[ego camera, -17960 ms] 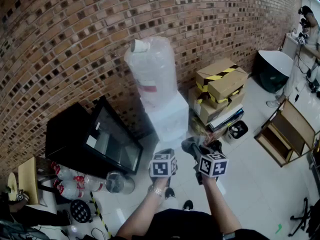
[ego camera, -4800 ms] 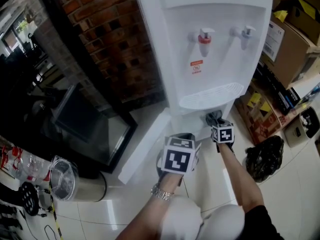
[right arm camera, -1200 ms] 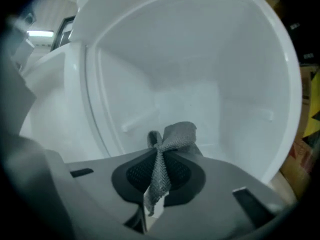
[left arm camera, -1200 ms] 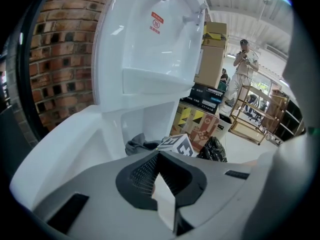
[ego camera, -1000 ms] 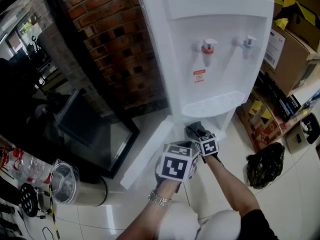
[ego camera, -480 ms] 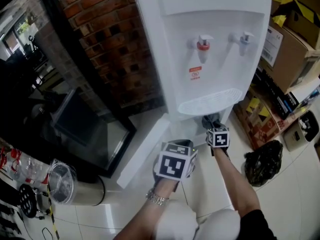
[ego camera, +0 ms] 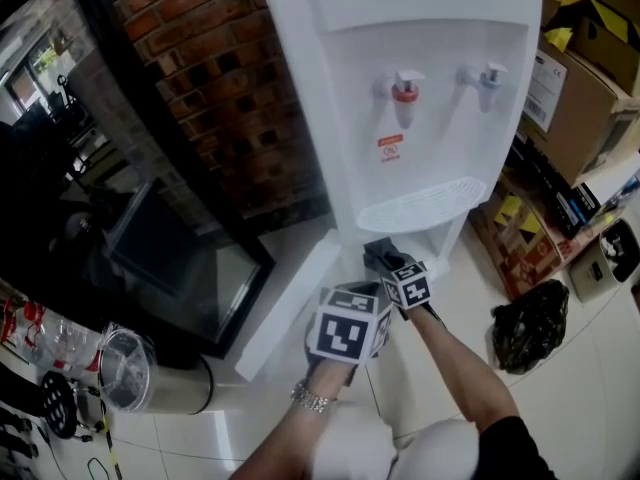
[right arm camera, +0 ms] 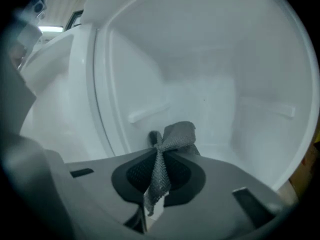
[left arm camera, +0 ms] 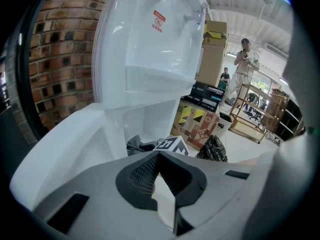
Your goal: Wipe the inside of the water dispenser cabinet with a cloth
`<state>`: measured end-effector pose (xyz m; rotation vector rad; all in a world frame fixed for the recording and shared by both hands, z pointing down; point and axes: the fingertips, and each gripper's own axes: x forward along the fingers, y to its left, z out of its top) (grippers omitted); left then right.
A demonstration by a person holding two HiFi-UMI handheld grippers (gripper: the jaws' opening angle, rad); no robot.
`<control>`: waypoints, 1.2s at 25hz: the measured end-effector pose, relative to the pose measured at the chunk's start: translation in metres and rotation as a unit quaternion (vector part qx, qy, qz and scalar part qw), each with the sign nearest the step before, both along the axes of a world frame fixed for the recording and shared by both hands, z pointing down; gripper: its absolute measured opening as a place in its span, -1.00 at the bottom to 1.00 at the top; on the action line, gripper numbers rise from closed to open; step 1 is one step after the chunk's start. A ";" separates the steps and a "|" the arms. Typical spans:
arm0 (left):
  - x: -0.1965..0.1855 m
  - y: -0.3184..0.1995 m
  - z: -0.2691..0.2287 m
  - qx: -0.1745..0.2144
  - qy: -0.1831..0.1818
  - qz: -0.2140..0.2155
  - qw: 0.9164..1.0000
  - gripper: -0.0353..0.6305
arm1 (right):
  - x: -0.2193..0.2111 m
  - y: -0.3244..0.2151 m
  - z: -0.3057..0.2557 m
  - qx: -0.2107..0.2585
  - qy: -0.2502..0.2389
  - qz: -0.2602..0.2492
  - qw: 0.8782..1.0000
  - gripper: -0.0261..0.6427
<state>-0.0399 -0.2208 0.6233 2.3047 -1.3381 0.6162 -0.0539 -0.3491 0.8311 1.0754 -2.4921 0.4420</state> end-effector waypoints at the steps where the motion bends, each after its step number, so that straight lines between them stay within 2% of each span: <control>1: 0.000 0.000 0.000 0.000 0.000 0.000 1.000 -0.89 | 0.006 -0.003 0.004 -0.004 0.005 0.011 1.000 -0.86; 4: -0.001 0.000 0.000 -0.001 0.001 0.000 1.000 -0.89 | 0.047 -0.016 0.016 -0.021 0.026 0.077 0.996 -0.86; 7: -0.001 -0.001 0.000 0.001 0.002 0.000 1.000 -0.89 | 0.098 -0.029 0.022 -0.032 0.040 0.151 0.987 -0.86; 11: 0.004 0.000 0.001 0.000 0.004 0.005 1.000 -0.89 | 0.131 -0.033 0.009 -0.012 0.054 0.192 0.980 -0.86; 14: 0.007 -0.001 0.001 0.000 0.004 0.007 1.000 -0.89 | 0.113 -0.033 -0.008 0.012 0.033 0.171 0.985 -0.86; 18: 0.005 0.000 0.001 0.000 0.002 0.006 1.000 -0.89 | 0.051 -0.021 -0.020 0.032 -0.006 0.084 0.996 -0.86; 21: 0.001 0.000 0.001 0.000 0.001 0.001 1.000 -0.89 | 0.015 -0.007 -0.011 0.026 -0.005 0.028 0.999 -0.86; 23: -0.001 0.000 0.000 0.000 0.001 -0.001 1.000 -0.89 | 0.004 -0.002 -0.002 0.021 0.004 0.013 1.000 -0.86; 26: -0.001 0.000 0.000 -0.001 0.001 -0.001 1.000 -0.89 | 0.011 -0.001 0.014 0.007 0.027 0.020 0.999 -0.86; 30: 0.000 0.001 -0.001 0.000 0.003 0.001 1.000 -0.89 | 0.065 -0.013 0.029 -0.026 0.058 0.097 0.993 -0.86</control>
